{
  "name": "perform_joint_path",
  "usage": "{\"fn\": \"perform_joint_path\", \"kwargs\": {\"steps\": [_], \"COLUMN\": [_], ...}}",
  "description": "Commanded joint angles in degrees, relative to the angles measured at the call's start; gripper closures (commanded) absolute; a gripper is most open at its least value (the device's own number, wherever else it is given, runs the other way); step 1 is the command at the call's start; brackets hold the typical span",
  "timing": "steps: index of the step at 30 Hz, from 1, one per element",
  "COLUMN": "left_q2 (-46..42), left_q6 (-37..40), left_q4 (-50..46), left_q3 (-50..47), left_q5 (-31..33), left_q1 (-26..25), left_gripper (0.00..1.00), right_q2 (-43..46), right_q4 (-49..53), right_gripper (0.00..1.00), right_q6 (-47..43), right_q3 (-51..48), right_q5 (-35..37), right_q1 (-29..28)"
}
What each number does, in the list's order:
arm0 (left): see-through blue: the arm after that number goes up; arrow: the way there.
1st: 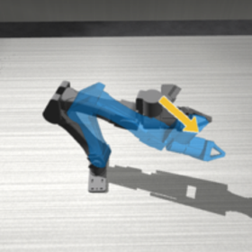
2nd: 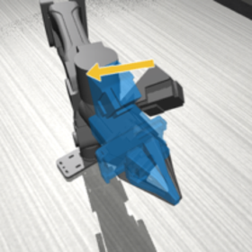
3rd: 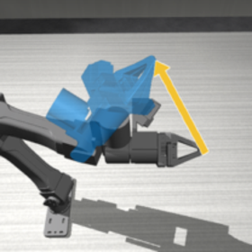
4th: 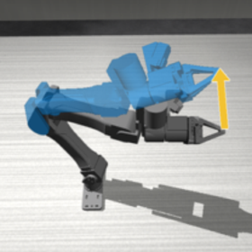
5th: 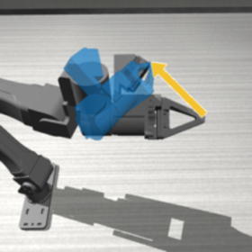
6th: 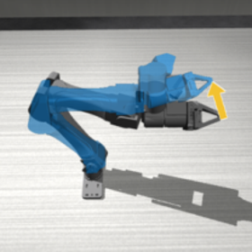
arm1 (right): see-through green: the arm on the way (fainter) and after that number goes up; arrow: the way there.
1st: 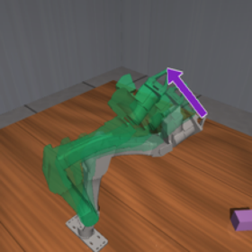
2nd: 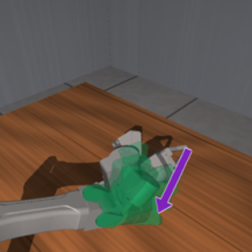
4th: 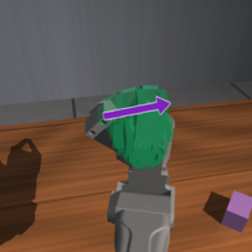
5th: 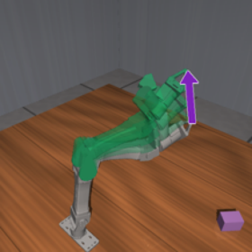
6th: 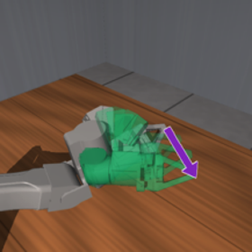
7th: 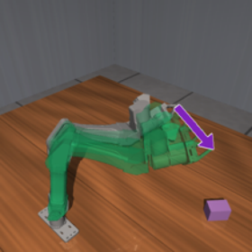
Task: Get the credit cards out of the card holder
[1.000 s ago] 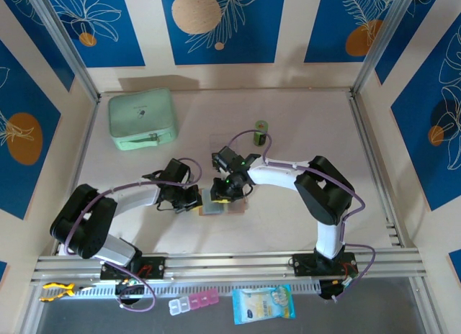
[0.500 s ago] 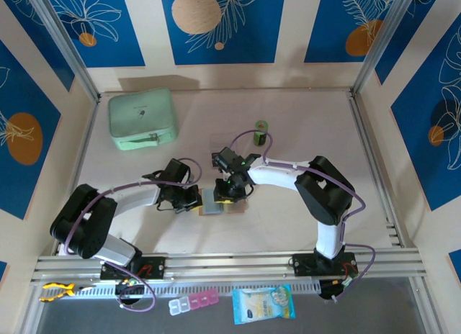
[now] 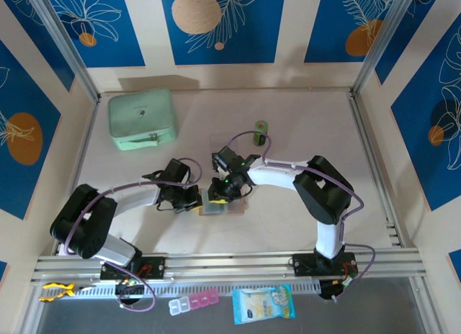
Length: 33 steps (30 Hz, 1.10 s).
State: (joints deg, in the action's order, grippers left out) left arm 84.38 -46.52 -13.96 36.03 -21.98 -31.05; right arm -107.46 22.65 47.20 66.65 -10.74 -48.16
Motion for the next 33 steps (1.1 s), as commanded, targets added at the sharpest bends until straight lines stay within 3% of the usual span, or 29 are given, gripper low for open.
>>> {"fn": "perform_joint_path", "kwargs": {"steps": [1, 33], "left_q2": [-0.9, -7.0], "left_q6": [0.7, -0.8], "left_q4": [-1.9, -4.0], "left_q3": [-1.1, 2.9], "left_q5": [1.3, 0.8], "left_q1": [-0.3, -0.5], "left_gripper": [0.98, 0.93], "right_q2": [-0.9, 1.9], "right_q4": [3.7, 2.5], "right_gripper": [0.74, 0.75], "right_q6": [1.1, -0.4], "right_q3": [0.7, -3.8], "right_q5": [0.8, -0.4], "right_q1": [0.6, 2.5]}}
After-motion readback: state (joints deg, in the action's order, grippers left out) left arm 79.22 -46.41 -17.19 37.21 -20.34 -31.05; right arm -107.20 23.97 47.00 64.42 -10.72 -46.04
